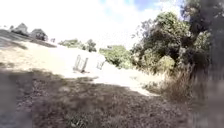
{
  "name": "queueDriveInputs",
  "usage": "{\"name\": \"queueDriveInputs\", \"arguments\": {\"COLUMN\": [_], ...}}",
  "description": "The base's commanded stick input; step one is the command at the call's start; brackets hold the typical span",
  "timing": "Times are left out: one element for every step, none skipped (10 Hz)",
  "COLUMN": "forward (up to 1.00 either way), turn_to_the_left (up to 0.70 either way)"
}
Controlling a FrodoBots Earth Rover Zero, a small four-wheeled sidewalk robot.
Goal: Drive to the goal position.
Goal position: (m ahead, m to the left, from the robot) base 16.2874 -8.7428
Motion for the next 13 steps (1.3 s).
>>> {"name": "queueDriveInputs", "arguments": {"forward": [0.7,0.7,0.7,0.7,0.7,0.7,0.7,0.7,0.7,0.7,0.7,0.7,0.7], "turn_to_the_left": [0.0,0.0,0.0,0.0,0.0,0.0,-0.21,-0.35,-0.35,-0.35,0.0,0.0,0.0]}}
